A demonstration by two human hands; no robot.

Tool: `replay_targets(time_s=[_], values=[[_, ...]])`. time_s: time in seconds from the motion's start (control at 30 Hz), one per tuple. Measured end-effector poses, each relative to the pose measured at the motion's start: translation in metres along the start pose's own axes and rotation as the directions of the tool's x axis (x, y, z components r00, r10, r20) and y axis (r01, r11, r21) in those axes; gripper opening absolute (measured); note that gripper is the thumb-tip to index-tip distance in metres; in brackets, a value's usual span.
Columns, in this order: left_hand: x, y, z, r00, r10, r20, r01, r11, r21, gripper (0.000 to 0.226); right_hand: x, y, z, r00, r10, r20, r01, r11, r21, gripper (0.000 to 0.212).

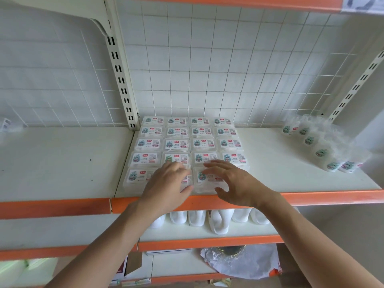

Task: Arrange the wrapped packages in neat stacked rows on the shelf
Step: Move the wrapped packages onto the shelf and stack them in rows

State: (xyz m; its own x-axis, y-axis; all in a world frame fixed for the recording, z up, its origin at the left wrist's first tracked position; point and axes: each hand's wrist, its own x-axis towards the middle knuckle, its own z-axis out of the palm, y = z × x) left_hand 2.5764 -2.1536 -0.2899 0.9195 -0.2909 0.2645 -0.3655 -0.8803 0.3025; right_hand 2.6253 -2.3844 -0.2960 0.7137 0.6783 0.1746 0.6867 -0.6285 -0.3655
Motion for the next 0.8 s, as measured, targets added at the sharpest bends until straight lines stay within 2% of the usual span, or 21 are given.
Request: replay_targets(time_s=[0.23,0.43,0.67,0.8], values=[[-0.005,-0.003,0.011,0.994,0.056,-0.096,-0.047,0.994,0.094,0.045,-0.001,0.001,0.01,0.998,-0.015,-0.063,0.015,1.0,-0.006,0.041],[-0.007,0.002,0.017,0.991,0.043,-0.123,-0.029,0.993,0.112,0.044,-0.003,0.0,0.016,0.995,-0.035,-0.093,0.03,0.998,-0.049,0.043],[-0.014,0.006,0.021,0.996,-0.048,-0.078,0.063,0.977,0.202,0.048,-0.003,0.003,0.022,0.991,-0.07,-0.115,0.054,0.99,-0.134,0.048],[-0.014,0.012,0.023,0.993,-0.101,-0.055,0.111,0.966,0.234,0.048,-0.002,0.001,0.019,0.995,-0.076,-0.065,0.063,0.982,-0.176,0.052]])
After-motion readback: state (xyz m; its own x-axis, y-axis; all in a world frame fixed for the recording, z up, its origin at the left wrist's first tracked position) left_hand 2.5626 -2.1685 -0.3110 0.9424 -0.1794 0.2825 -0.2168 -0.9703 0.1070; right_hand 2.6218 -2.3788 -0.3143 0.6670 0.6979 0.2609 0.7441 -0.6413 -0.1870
